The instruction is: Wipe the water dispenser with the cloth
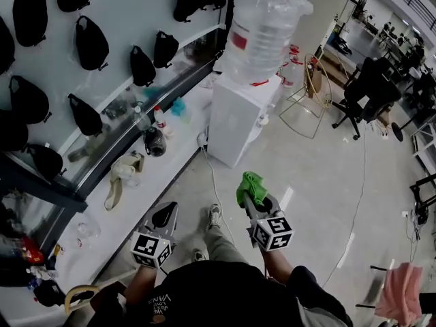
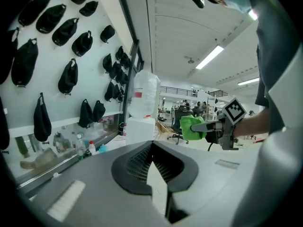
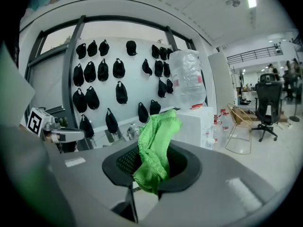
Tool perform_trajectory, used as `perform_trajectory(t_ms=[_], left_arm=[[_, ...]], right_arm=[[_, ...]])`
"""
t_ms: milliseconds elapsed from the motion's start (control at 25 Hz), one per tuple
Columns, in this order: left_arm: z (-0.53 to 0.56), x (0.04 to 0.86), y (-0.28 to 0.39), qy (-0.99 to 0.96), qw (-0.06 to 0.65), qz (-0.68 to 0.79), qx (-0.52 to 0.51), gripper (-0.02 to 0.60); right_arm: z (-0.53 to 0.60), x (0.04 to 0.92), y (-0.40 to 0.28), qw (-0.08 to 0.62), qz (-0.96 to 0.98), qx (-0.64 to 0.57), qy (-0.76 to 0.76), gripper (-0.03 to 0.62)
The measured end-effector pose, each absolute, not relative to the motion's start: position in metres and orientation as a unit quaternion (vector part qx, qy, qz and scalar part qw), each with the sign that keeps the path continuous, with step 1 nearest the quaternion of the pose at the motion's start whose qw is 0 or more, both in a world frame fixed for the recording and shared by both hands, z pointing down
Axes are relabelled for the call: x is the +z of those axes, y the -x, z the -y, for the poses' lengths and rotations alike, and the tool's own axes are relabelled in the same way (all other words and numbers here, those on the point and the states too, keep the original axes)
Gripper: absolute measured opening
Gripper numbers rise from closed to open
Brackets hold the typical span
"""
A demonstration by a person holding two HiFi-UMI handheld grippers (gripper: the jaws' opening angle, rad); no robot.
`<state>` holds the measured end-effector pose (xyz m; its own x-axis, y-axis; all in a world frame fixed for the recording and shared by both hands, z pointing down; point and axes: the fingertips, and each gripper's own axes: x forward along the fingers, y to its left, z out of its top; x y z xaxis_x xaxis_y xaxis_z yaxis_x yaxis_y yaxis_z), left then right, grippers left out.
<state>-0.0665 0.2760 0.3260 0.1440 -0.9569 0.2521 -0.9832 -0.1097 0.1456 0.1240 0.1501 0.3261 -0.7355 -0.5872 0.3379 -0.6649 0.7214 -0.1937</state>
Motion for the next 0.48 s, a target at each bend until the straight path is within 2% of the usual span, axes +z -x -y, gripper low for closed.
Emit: perform_trajectory(t_ms=[480], left_arm=[[-0.118, 0.352, 0.146, -0.733, 0.163, 0.657, 0.064, 0.002]], right_arm=[[0.020, 0.371, -0.030, 0.151, 0.913, 0.162, -0.343, 0.094]])
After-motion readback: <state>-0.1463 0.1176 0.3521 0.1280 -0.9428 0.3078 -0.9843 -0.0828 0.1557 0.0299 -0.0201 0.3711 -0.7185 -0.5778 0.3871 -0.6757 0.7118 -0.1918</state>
